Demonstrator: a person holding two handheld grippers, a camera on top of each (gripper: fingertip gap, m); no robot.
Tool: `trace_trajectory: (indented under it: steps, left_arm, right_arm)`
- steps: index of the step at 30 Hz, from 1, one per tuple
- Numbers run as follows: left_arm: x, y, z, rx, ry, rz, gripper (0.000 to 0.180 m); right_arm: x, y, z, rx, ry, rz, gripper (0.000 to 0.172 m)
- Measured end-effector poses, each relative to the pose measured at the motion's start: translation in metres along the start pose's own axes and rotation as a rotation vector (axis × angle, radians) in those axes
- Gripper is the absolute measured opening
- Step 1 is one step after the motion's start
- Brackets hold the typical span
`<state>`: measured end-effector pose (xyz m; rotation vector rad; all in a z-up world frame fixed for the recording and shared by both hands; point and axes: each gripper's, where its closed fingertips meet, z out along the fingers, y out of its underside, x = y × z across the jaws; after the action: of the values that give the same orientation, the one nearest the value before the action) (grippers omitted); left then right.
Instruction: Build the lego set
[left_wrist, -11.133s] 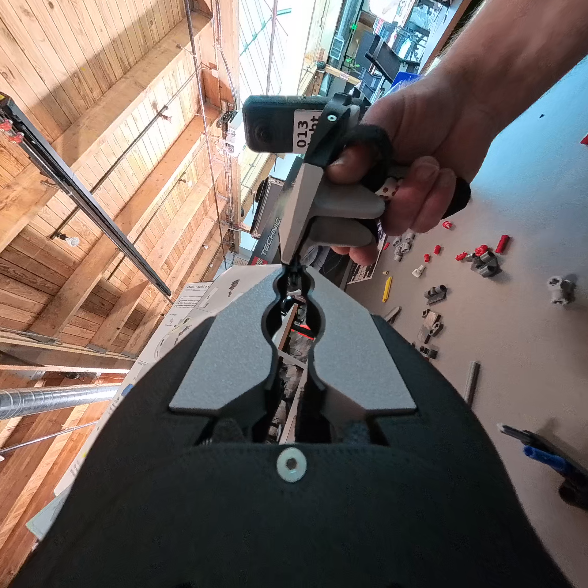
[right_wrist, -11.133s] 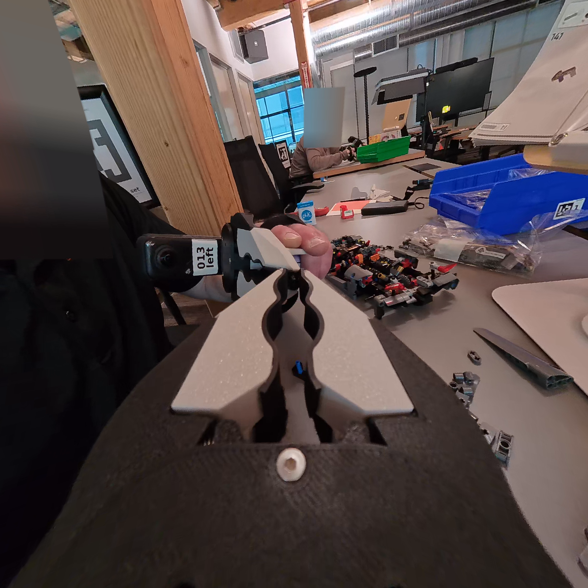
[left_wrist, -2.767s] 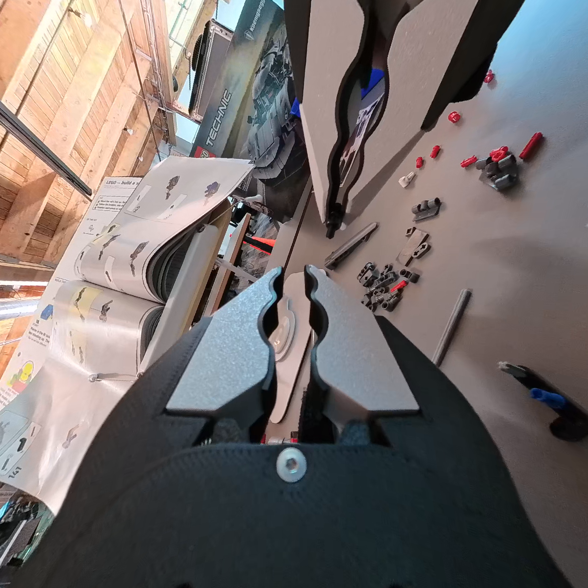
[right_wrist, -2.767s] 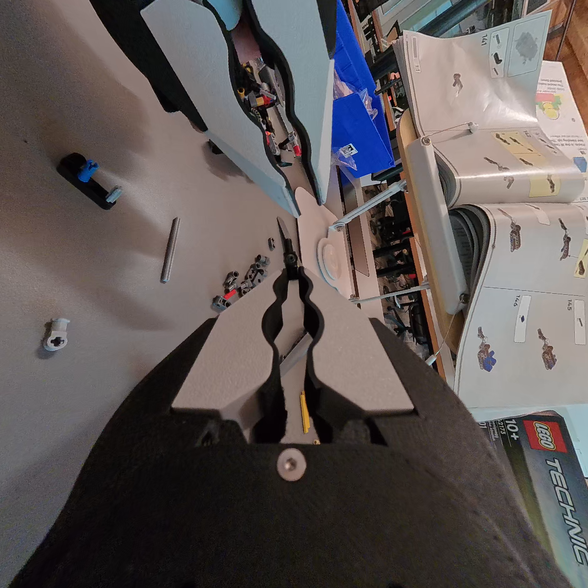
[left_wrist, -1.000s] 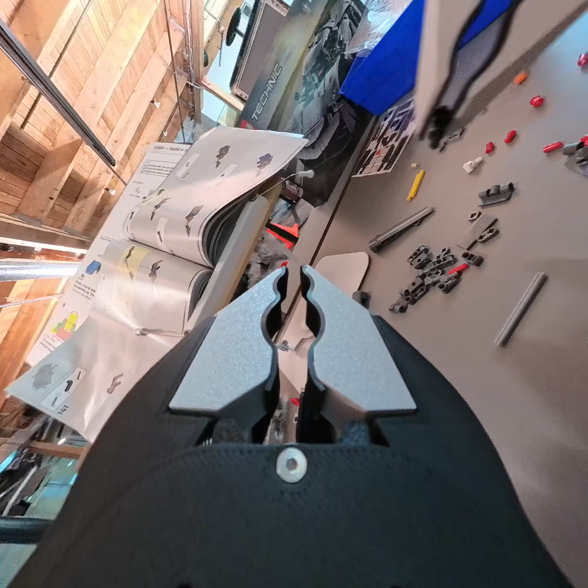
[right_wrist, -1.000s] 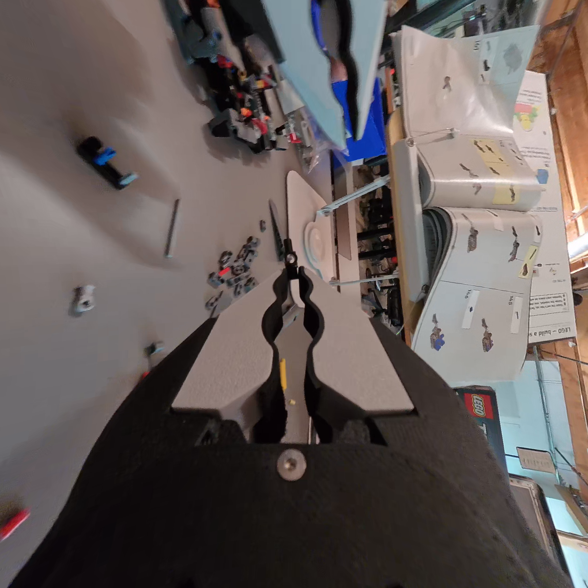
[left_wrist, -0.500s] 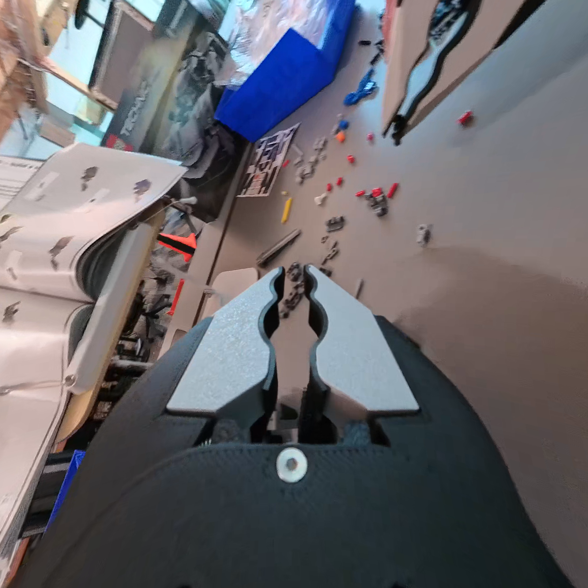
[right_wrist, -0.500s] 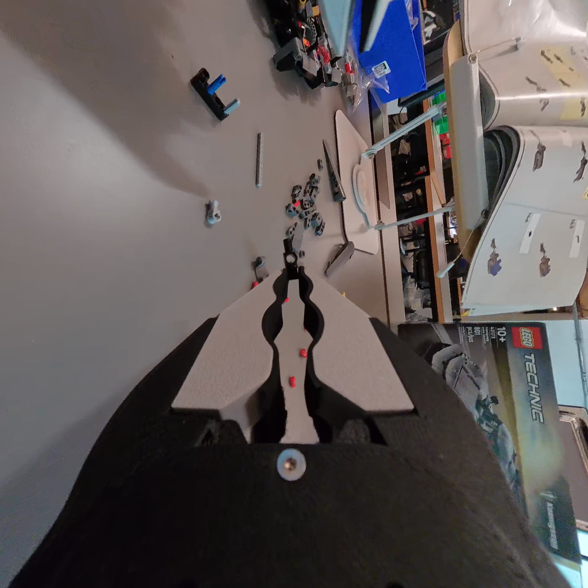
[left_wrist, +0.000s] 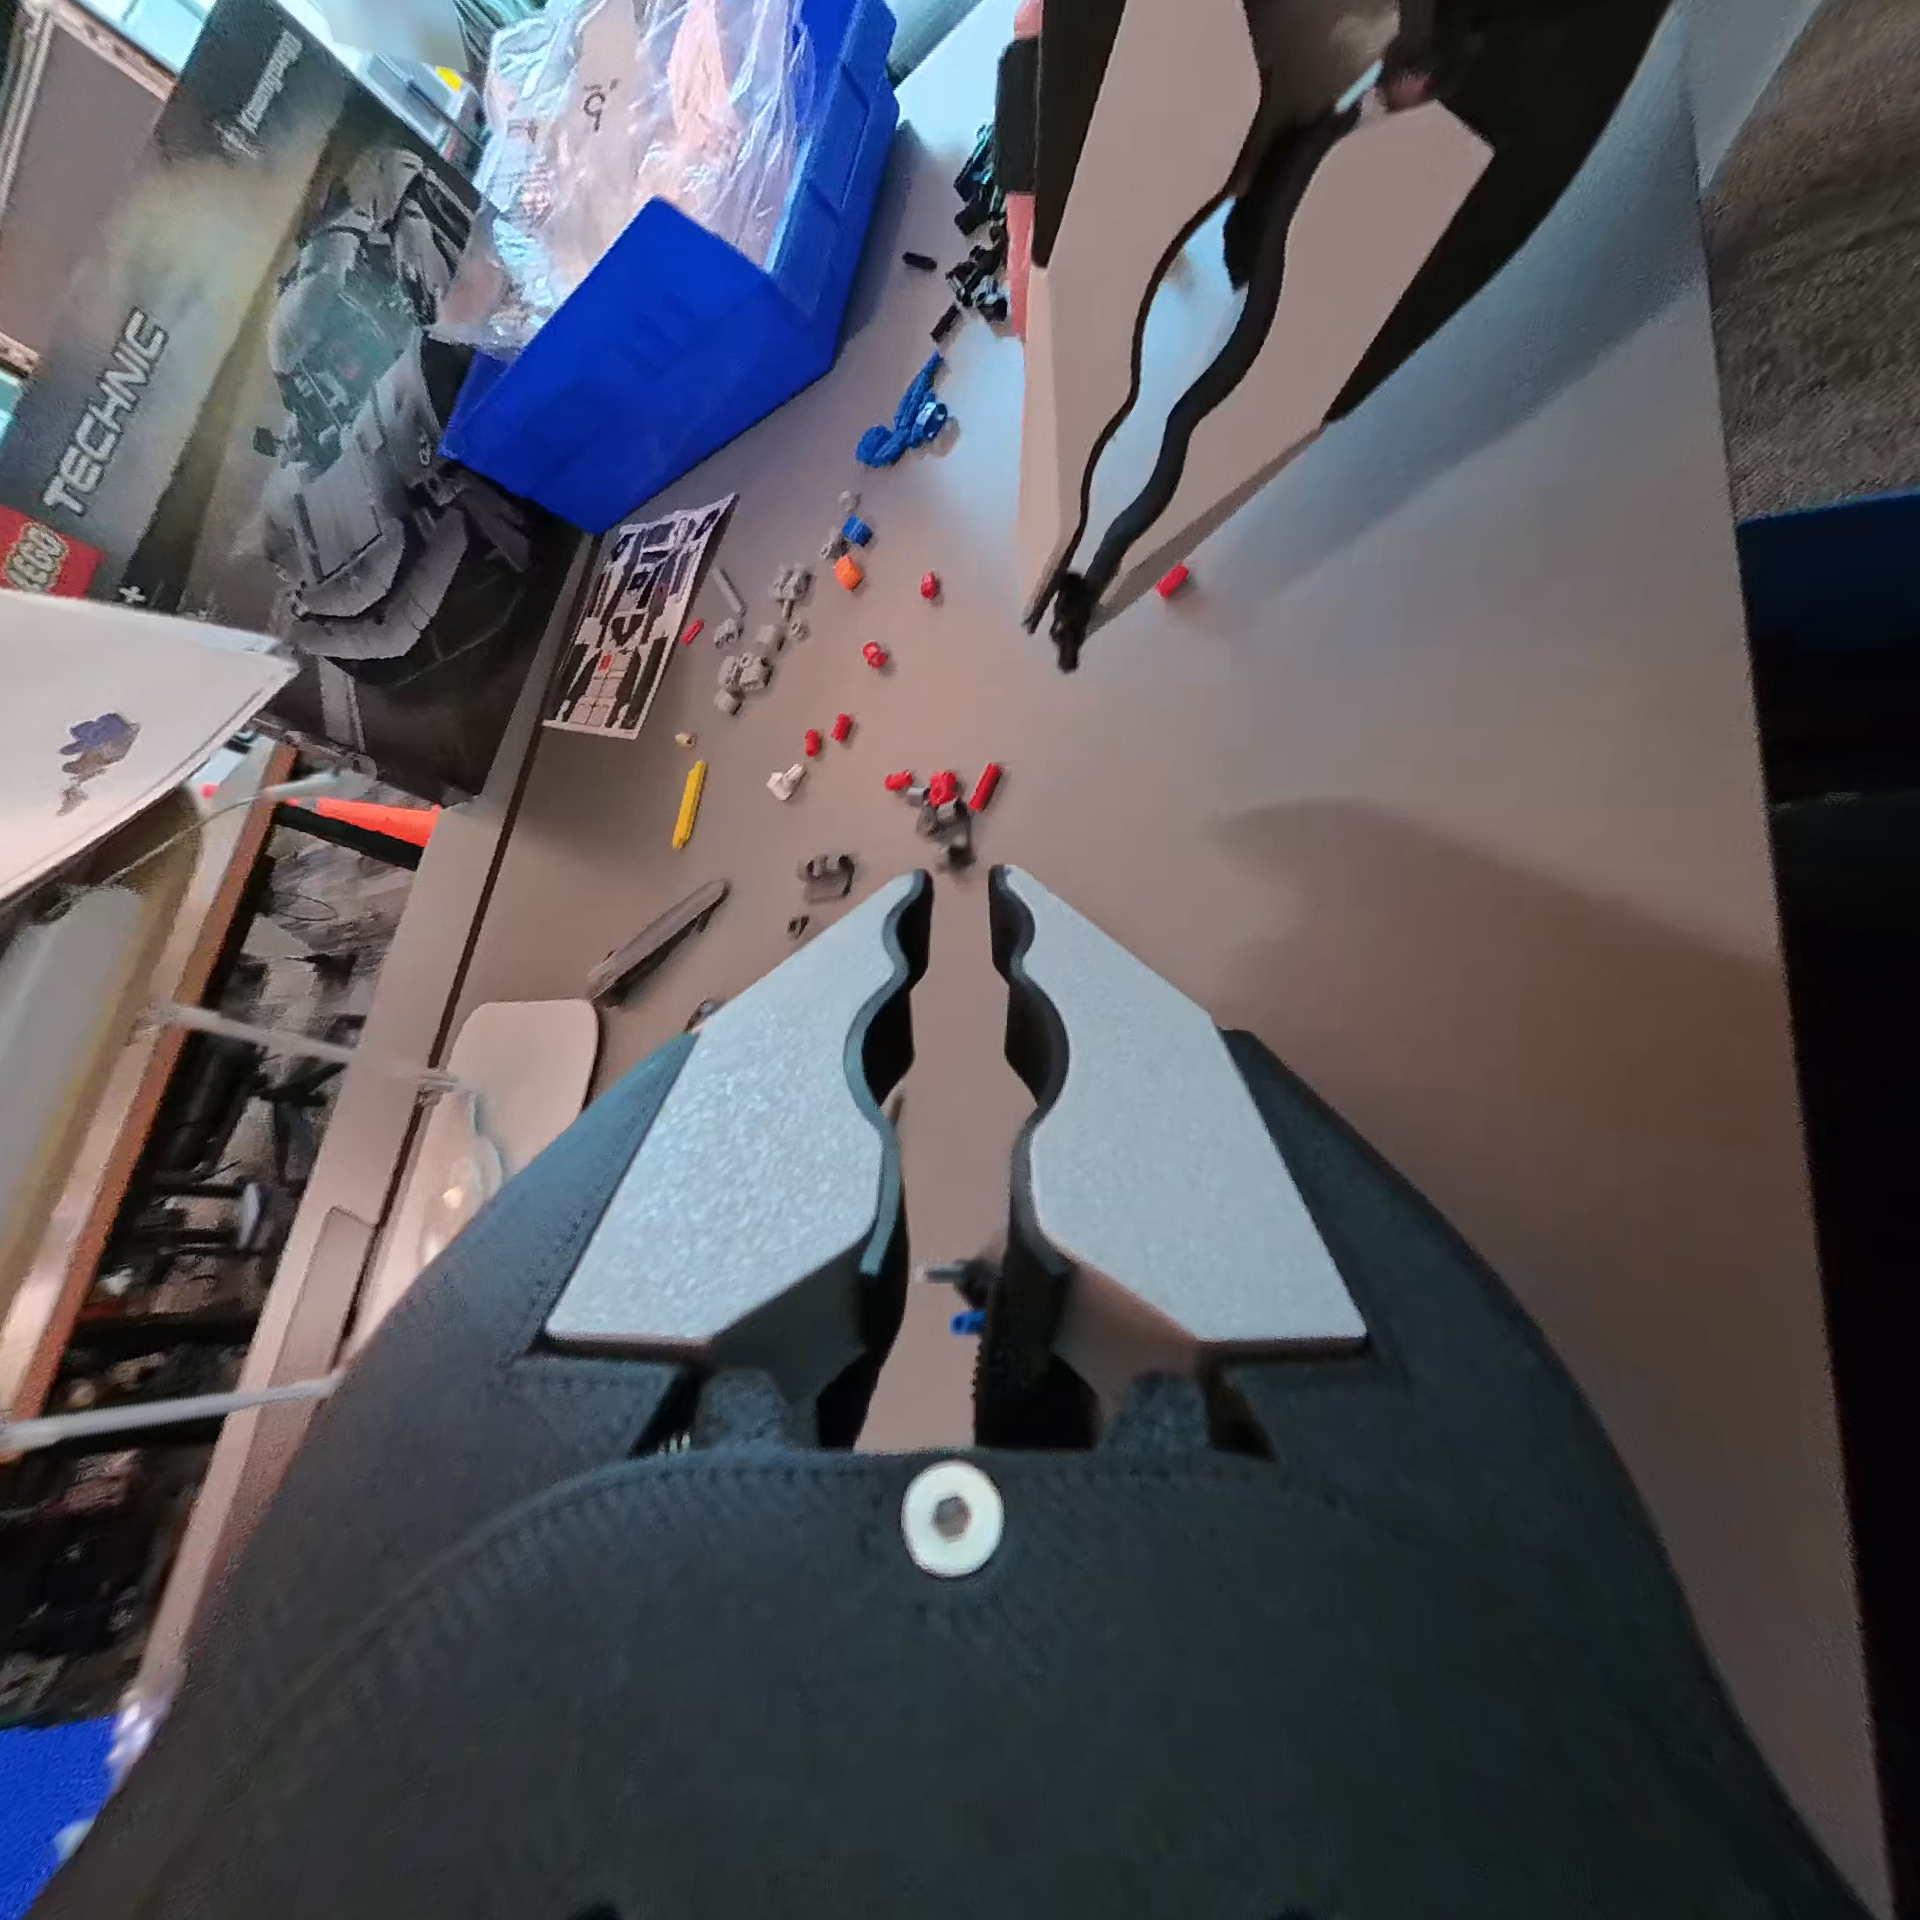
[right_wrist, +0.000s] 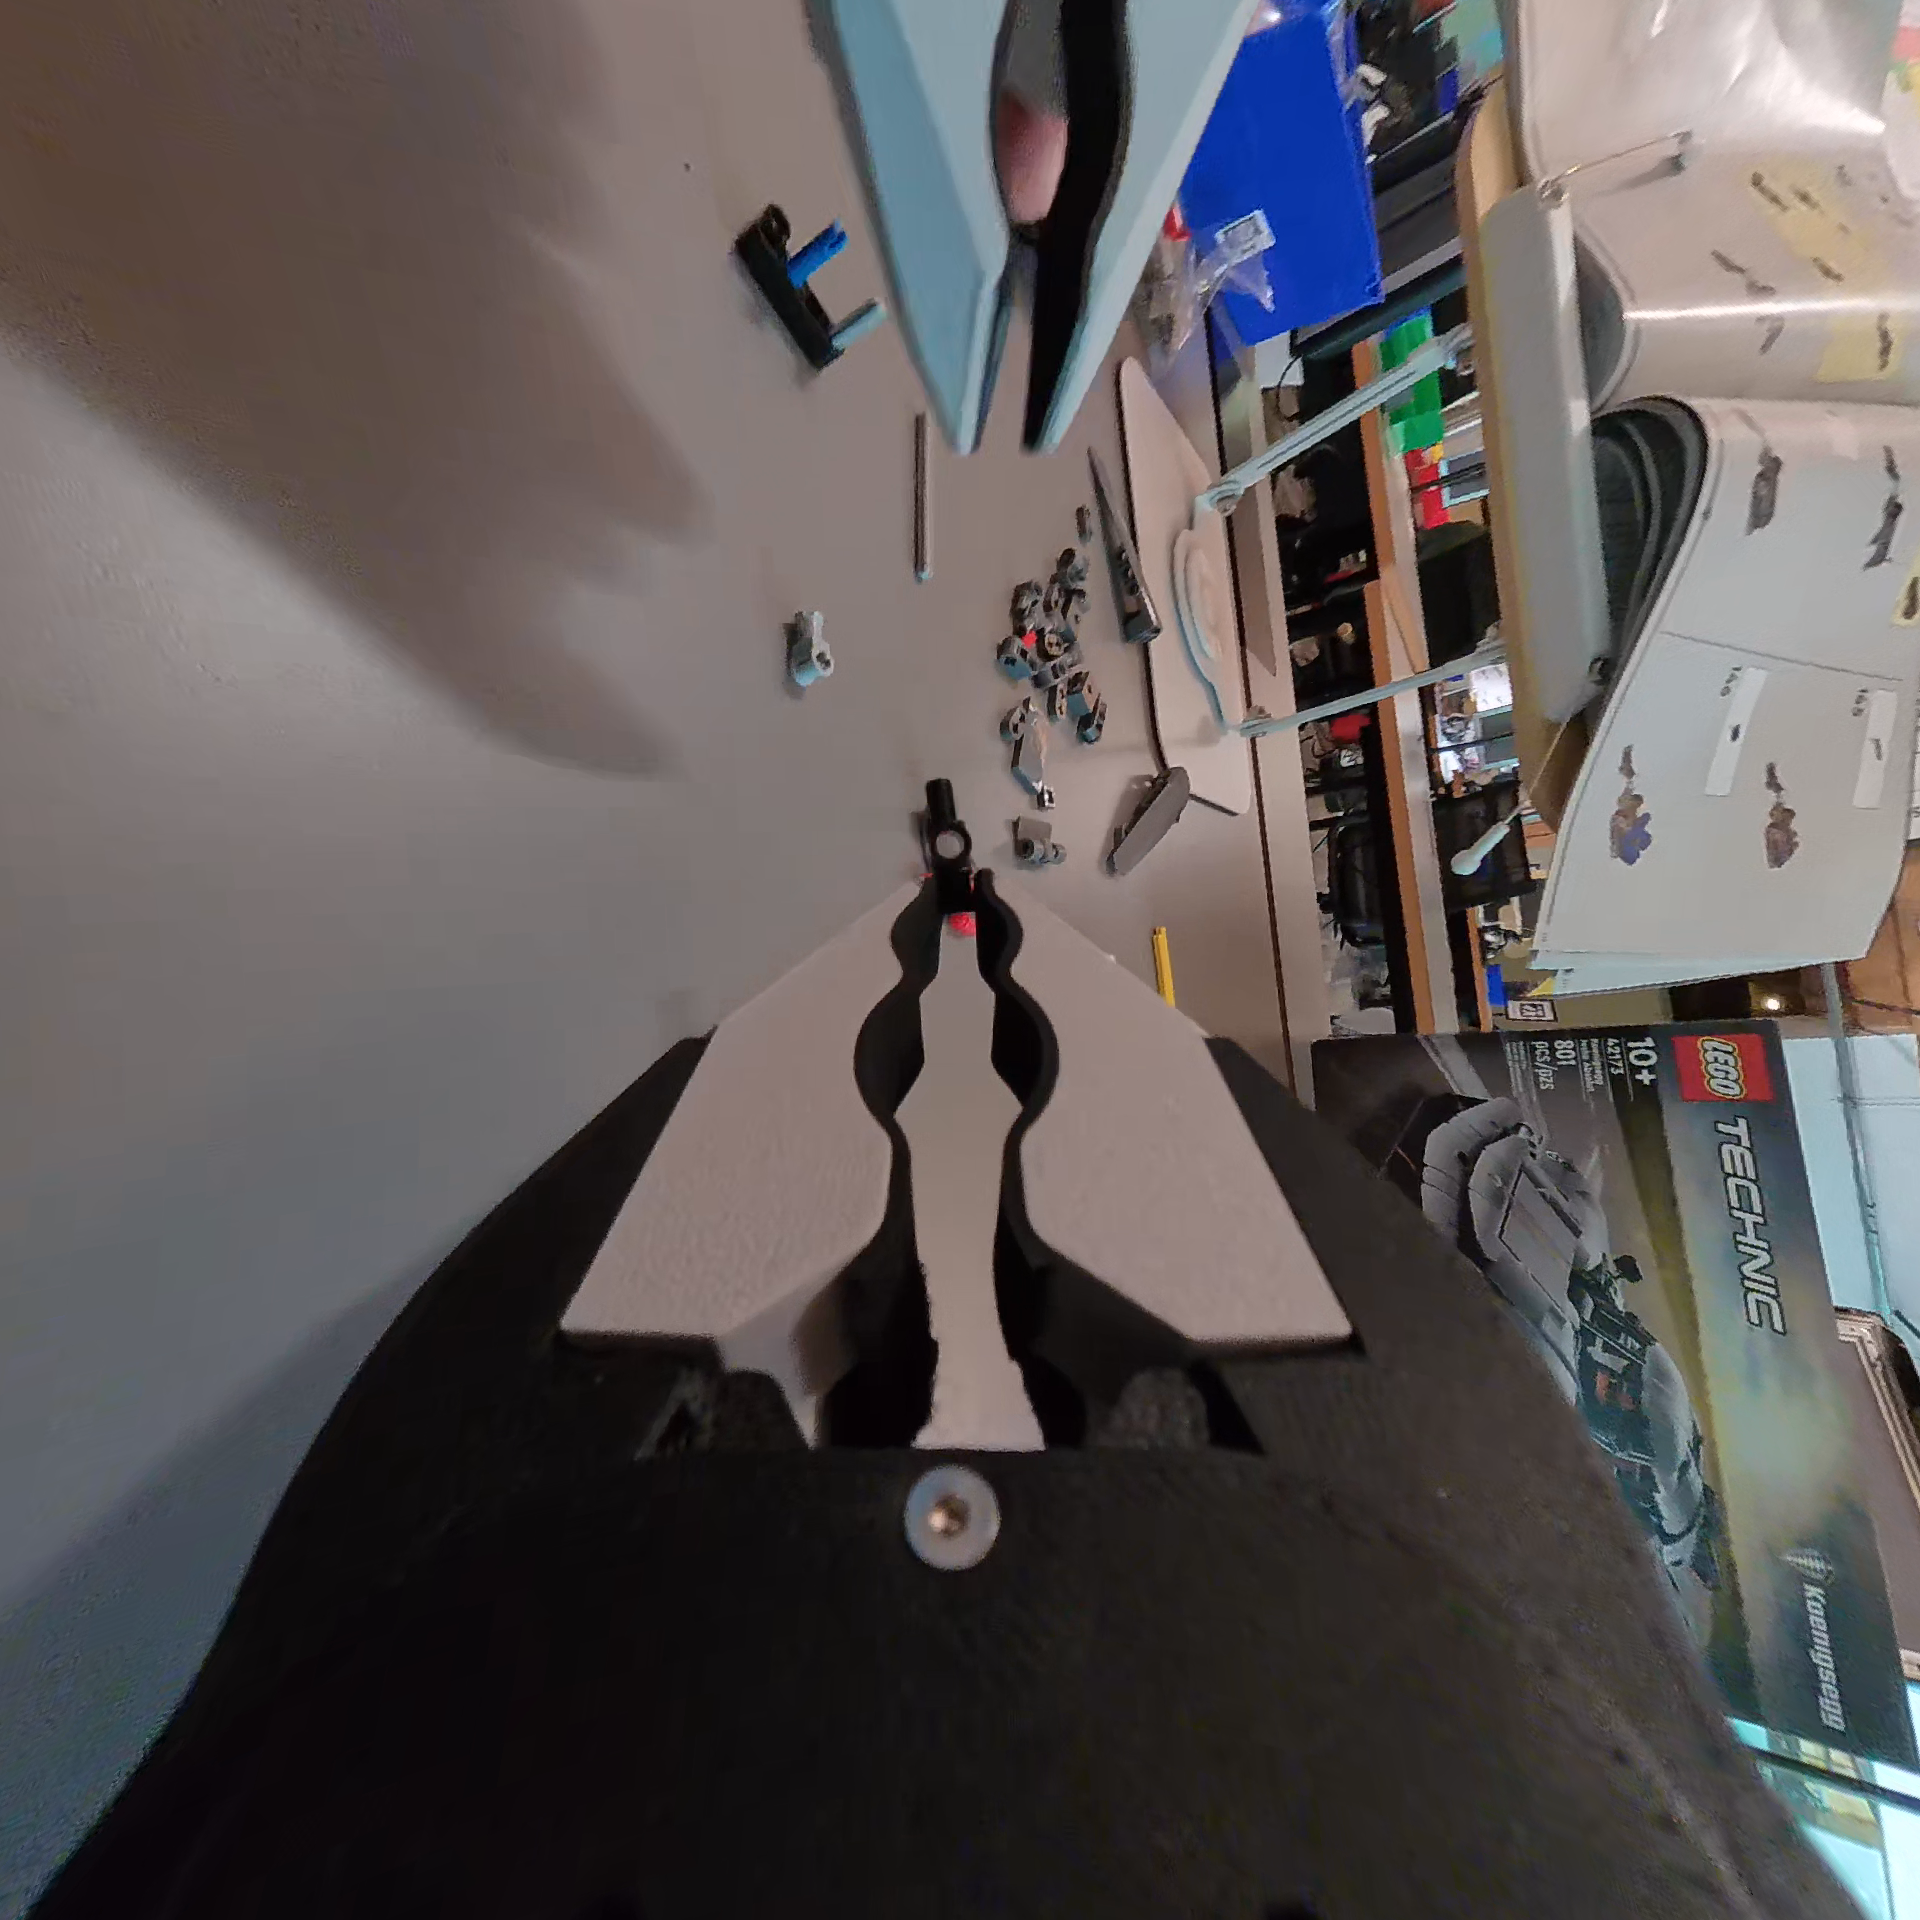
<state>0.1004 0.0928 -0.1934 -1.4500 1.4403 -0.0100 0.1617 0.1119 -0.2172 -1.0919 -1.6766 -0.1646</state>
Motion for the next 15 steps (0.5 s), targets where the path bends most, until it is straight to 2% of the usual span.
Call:
trace_trajectory:
  steps: [1, 7, 12, 15]
  left_arm:
    - [0.005, -0.004, 0.004, 0.013, 0.014, -0.017, 0.01]
    - [0.013, -0.022, 0.022, 0.06, 0.027, -0.078, 0.012]
    - [0.026, -0.024, 0.035, 0.053, 0.069, -0.11, 0.013]
    - [0.027, -0.024, 0.038, 0.052, 0.064, -0.106, 0.007]
  right_arm:
    - [0.001, -0.002, -0.001, 0.009, 0.013, 0.004, 0.003]
    - [-0.002, -0.008, -0.001, 0.032, 0.035, -0.025, 0.003]
    - [-0.006, -0.016, 0.001, 0.059, 0.043, -0.063, 0.003]
    - [-0.005, -0.017, 0.002, 0.062, 0.054, -0.067, 0.003]
